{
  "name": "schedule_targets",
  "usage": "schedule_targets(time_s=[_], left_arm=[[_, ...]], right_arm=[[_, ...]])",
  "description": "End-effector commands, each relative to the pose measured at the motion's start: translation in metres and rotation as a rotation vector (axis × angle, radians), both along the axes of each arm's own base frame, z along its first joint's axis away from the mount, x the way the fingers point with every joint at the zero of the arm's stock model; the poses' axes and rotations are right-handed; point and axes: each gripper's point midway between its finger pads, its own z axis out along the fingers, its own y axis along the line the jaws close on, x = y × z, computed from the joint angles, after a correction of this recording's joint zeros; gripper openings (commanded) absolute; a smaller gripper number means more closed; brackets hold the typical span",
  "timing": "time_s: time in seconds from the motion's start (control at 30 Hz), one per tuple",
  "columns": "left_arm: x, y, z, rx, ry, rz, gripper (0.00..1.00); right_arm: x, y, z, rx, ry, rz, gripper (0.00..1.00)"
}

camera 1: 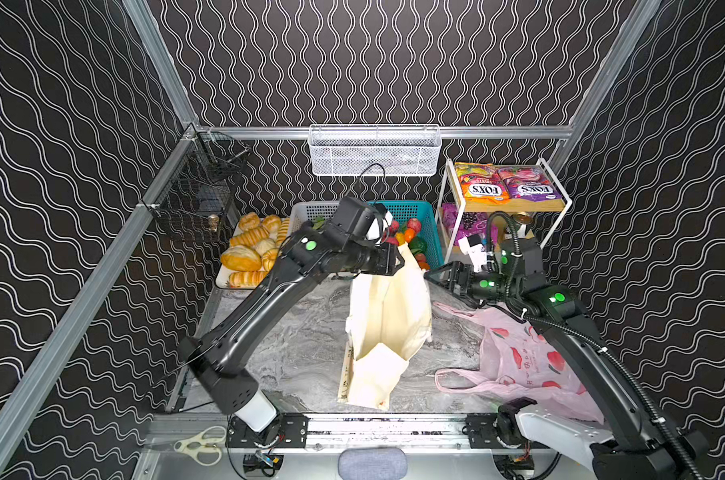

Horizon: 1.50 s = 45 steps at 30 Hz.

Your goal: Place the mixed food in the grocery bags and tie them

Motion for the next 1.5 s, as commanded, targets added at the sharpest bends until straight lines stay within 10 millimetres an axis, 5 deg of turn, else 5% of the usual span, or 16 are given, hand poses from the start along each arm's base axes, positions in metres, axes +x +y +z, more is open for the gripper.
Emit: schedule_targets(time_s=[0.0,0.17,0.27,0.37,0.5,0.63,0.77,1.0,1.13,1.17,1.33,1.47], left_arm=[[0.012,0.046,0.004,0.151,-0.125,0.152,0.52],[0.004,0.09,-0.015,0.232,-0.12,0.204,0.76],[0.004,0.103,-0.048,0.242,0.005,0.189,0.78],[0.006,0.103,-0.078,0.163,0.119,0.179,0.78],[0.001,0.071,-0.078,-0.017,0.151,0.047,0.69],[0.008,0.072,-0.086,0.013,0.166,0.059,0.41],[0.012,0.065,-0.073,-0.047,0.133,0.045,0.15],[0.021,0.094,-0.071,-0.025,0.065,0.243,0.04],[0.017,0.1,-0.091,0.051,0.123,0.247,0.07],[0.017,0.101,-0.096,0.062,0.136,0.251,0.08],[0.022,0.084,-0.084,-0.04,0.114,0.214,0.22],[0.025,0.08,-0.072,-0.077,0.09,0.209,0.38]], right_arm=[[0.005,0.005,-0.014,-0.058,0.049,-0.031,0.82],[0.004,0.031,-0.034,-0.124,0.095,0.012,0.66],[0.005,0.045,-0.04,-0.158,0.091,0.039,0.52],[0.016,0.035,-0.06,-0.298,0.116,-0.026,0.32],[0.026,0.025,-0.064,-0.394,0.098,-0.056,0.16],[0.036,0.02,-0.053,-0.413,0.025,-0.088,0.0],[0.054,0.005,-0.041,-0.481,-0.055,-0.145,0.0],[0.084,-0.032,-0.07,-0.596,0.001,-0.164,0.0],[0.084,-0.029,-0.072,-0.559,0.012,-0.121,0.08],[0.082,-0.024,-0.068,-0.53,0.001,-0.103,0.16],[0.076,-0.014,-0.018,-0.418,-0.106,-0.088,0.48],[0.074,-0.043,0.025,-0.421,-0.255,-0.238,0.66]])
